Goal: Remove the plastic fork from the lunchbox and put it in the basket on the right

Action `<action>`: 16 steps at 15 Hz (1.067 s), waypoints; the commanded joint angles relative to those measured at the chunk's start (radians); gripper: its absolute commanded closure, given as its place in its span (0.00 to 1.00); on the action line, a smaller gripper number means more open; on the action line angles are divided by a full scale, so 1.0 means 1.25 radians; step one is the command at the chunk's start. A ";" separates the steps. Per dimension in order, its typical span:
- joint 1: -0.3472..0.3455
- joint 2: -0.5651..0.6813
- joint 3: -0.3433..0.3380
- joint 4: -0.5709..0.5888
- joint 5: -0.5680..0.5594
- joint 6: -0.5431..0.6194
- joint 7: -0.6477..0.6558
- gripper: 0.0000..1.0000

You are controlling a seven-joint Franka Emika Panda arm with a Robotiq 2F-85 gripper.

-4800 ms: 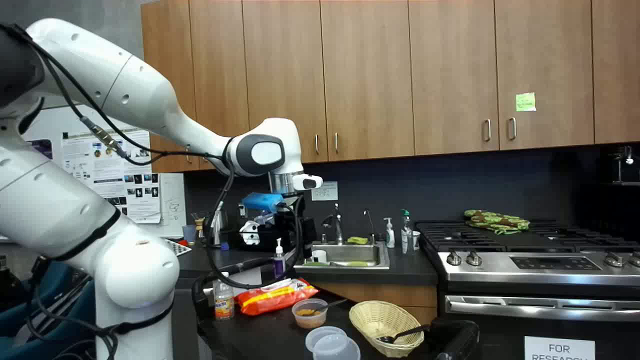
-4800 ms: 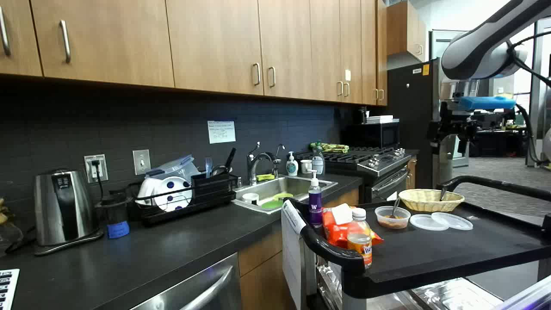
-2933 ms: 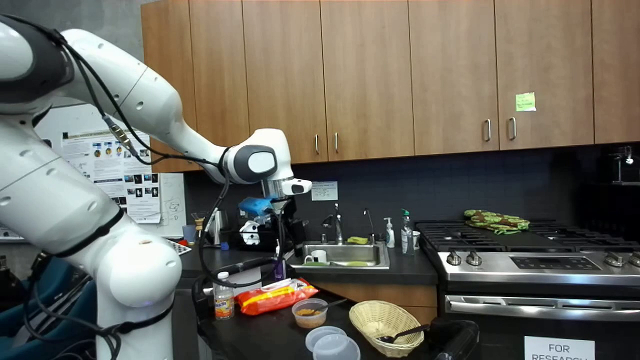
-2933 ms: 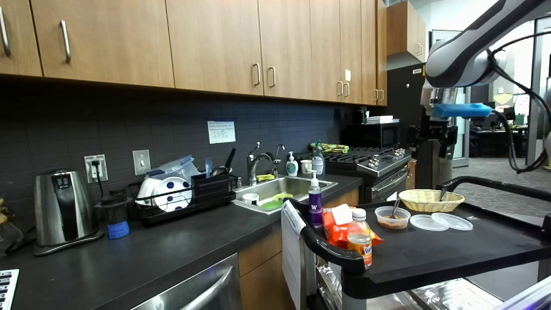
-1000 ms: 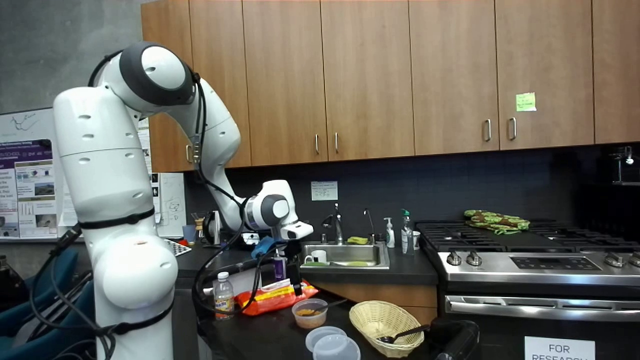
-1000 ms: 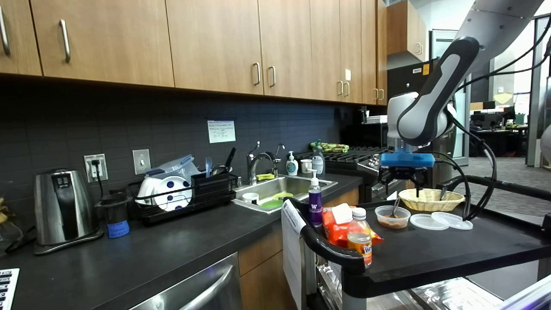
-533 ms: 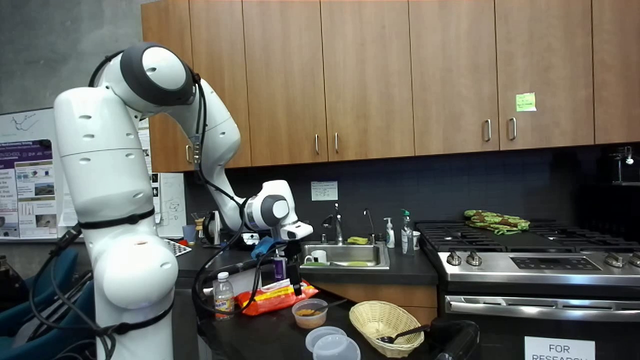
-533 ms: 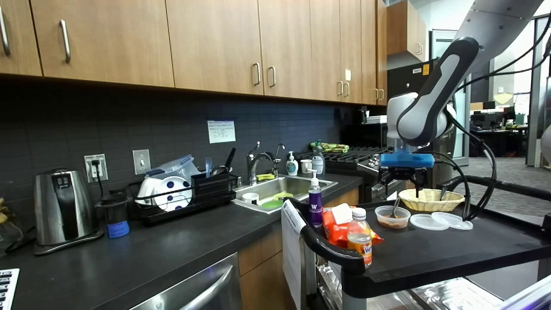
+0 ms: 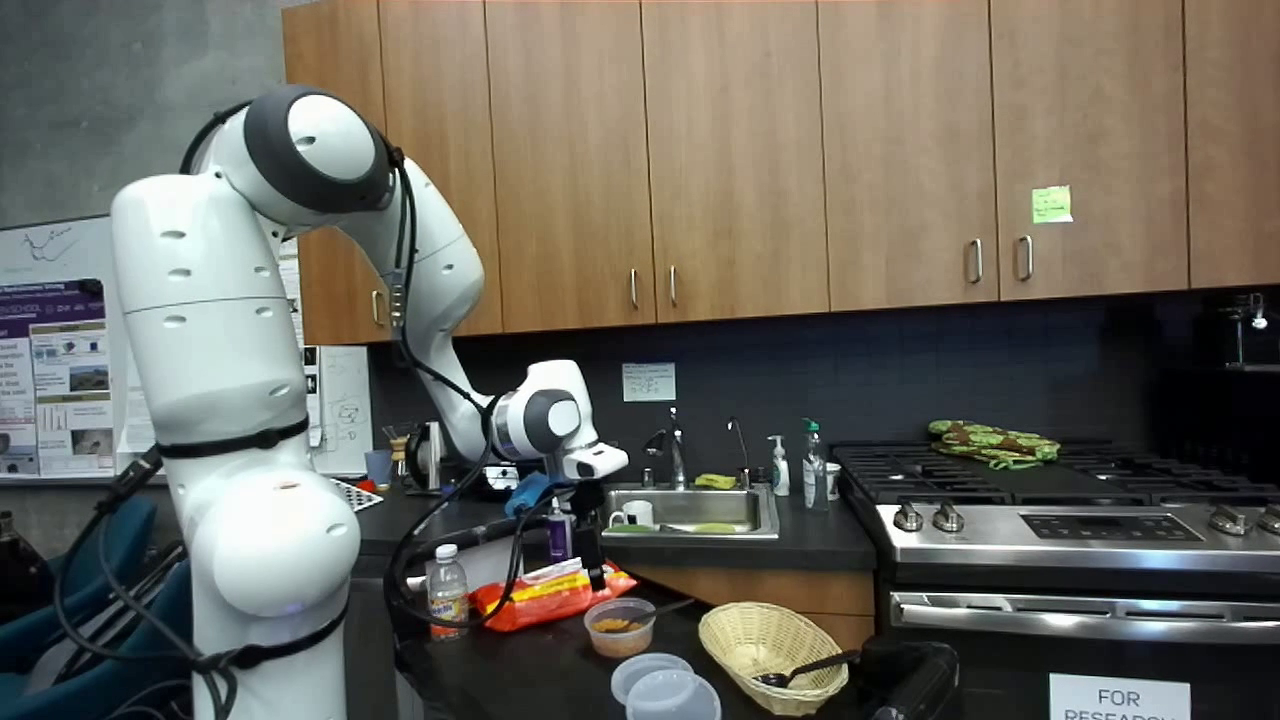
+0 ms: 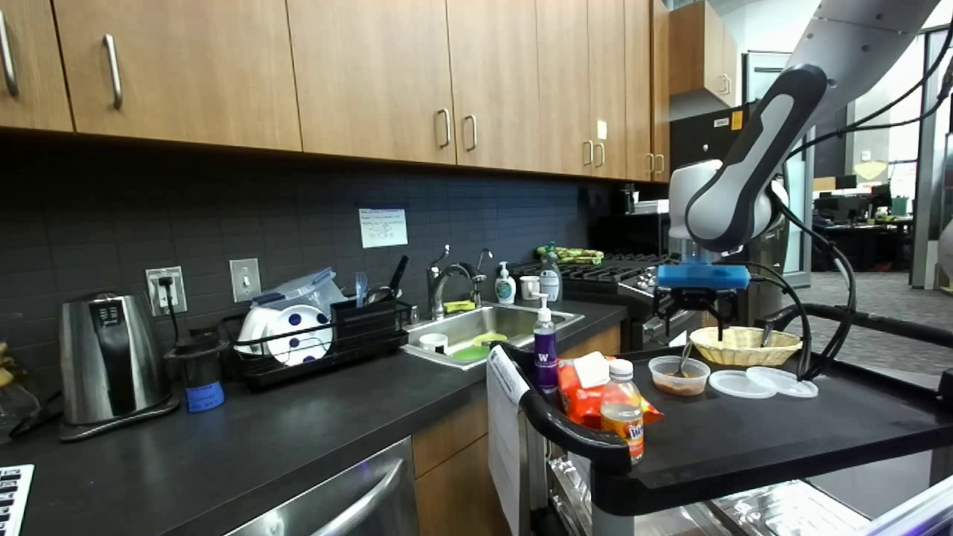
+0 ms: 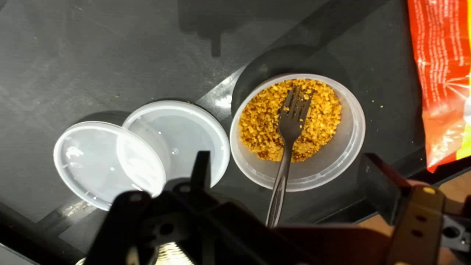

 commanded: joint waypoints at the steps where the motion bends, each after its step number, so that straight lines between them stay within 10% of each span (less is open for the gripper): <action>1: 0.019 0.037 -0.032 0.045 -0.011 -0.002 0.003 0.00; 16: 0.096 0.249 -0.176 0.243 -0.167 -0.043 0.110 0.00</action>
